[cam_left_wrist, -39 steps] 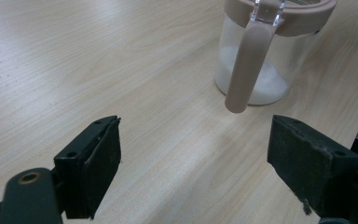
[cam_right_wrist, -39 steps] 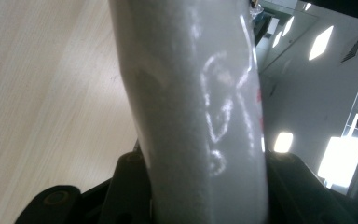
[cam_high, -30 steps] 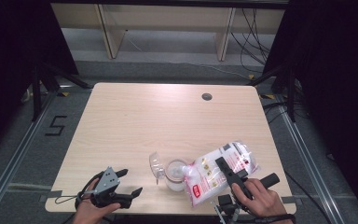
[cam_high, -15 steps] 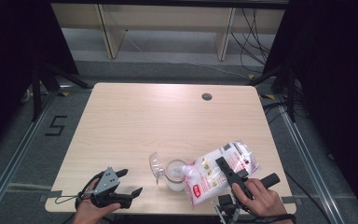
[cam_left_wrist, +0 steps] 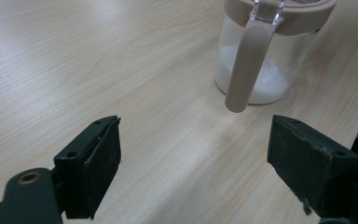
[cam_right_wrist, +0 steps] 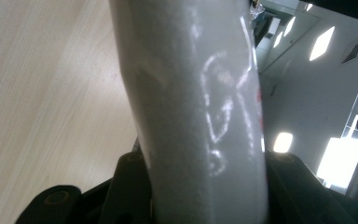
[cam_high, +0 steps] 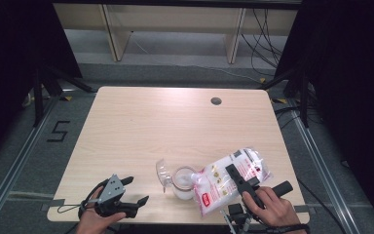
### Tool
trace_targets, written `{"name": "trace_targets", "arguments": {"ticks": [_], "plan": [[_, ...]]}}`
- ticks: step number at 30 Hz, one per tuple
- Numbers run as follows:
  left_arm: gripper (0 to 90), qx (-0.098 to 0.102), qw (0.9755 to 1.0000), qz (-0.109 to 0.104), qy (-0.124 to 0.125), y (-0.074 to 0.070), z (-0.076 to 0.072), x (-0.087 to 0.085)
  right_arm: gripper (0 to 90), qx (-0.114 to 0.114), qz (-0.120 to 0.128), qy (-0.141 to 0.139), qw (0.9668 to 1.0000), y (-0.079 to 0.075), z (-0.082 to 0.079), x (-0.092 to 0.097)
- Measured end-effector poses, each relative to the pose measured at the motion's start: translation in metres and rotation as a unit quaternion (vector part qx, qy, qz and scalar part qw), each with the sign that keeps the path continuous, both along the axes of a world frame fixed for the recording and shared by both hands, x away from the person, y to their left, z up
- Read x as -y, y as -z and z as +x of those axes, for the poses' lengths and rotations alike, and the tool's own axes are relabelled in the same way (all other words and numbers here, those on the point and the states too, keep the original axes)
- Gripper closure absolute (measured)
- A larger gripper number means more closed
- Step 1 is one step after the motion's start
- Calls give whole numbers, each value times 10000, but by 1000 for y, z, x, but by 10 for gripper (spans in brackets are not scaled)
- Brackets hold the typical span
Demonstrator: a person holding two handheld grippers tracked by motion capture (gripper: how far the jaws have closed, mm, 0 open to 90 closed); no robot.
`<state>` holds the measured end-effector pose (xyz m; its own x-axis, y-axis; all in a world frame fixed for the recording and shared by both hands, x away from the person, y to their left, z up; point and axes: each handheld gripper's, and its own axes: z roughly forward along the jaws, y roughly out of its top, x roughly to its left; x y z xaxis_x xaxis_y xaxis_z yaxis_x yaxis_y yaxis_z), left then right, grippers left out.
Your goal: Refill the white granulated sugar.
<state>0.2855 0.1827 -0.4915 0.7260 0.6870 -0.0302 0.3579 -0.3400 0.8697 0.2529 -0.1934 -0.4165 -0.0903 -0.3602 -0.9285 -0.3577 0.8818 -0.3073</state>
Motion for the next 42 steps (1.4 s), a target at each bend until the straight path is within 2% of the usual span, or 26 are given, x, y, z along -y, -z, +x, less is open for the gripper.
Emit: {"name": "trace_targets", "arguments": {"ticks": [5,7,9,10,14,29,32,37,41,42], "plan": [[171,-17,10000,4,8,0,0,0,662,3,-25,30,10000,0,-1,-1],[171,32,10000,38,34,0,1,0,662,20,-117,-67,9999,-1,0,-2],[171,88,9999,85,84,-1,1,-1,663,-17,-49,37,10000,2,-1,-2],[171,4,10000,7,6,0,0,0,663,-3,-173,14,9998,2,-2,-3],[171,18,10000,-24,32,0,0,0,665,17,-192,-27,9998,3,-2,-6],[171,15,10000,-65,18,0,0,0,667,-23,-140,-29,9999,3,-2,-4],[171,11,10000,-66,21,0,0,0,667,9,-214,-55,9998,3,-1,-4],[171,11,10000,-65,18,0,0,0,668,-12,-147,-17,9999,4,-2,-4],[171,3,10000,-43,11,0,0,0,668,-71,-135,-36,9999,2,-1,-4],[171,4,10000,-41,12,0,0,0,669,-28,-188,-121,9997,1,-1,-5]]}}
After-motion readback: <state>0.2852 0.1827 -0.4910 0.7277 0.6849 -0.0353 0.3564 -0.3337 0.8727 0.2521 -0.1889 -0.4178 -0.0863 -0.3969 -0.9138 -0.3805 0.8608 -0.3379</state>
